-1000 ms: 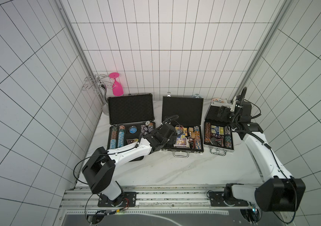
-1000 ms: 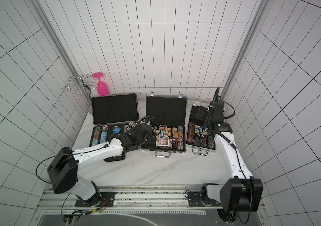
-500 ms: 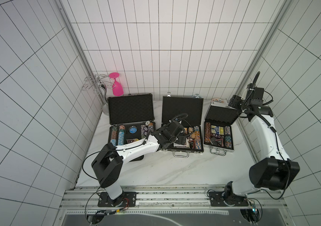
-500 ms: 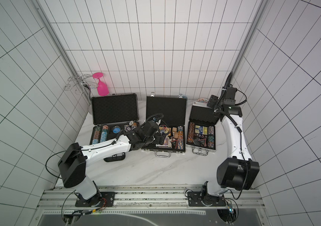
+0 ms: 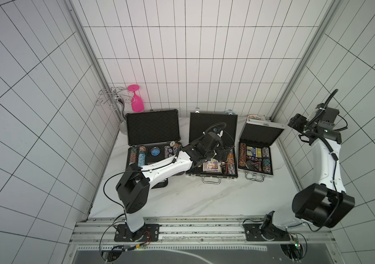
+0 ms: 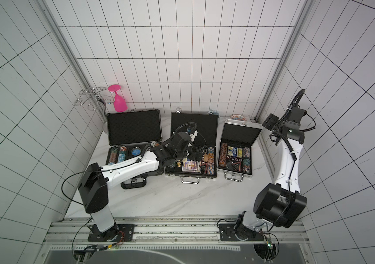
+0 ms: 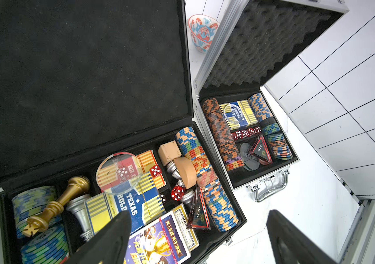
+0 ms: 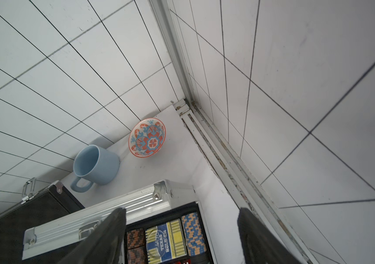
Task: Close the poker set cases
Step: Close the lid of the poker set case.
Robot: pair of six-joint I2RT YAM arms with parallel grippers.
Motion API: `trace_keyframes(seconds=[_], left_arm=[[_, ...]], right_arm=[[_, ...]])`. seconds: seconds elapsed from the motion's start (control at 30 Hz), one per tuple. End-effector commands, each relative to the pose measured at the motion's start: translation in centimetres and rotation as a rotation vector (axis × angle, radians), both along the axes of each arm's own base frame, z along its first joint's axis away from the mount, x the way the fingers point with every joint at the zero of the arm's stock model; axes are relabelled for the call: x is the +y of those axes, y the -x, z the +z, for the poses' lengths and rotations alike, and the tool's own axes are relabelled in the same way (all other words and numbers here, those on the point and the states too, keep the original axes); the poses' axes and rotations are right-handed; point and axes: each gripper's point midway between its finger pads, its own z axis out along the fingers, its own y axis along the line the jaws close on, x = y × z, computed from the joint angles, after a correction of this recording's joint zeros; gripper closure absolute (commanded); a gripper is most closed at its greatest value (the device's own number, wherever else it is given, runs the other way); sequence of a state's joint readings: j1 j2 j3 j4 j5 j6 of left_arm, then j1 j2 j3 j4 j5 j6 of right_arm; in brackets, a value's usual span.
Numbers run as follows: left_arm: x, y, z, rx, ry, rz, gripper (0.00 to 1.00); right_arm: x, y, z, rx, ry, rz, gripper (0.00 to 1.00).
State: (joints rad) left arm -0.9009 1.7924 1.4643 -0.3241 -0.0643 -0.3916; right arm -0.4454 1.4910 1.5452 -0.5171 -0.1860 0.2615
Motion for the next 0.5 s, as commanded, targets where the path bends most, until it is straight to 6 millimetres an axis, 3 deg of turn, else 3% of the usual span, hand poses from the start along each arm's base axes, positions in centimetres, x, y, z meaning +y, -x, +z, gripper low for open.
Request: trace_keyframes(seconds=[0.0,0.2,0.47], left_arm=[[-1.3,-0.5,0.6,-0.032,0.030,-0.022,0.06],[-1.5,-1.2,1.4,-0.070,0.004,-0.030,0.06],[-0.4,-2.2,0.9,-0.061,0.013,-0.006,0.06]], right_arm=[[1.0,-0.4,-3.3,0.001,-0.117,0.073,0.21],[1.5,-1.7,-4.8,-0.025,-0.183,0.112,0.22],[1.5,-2.8,-6.7,-0.021,-0.222,0.130,0.23]])
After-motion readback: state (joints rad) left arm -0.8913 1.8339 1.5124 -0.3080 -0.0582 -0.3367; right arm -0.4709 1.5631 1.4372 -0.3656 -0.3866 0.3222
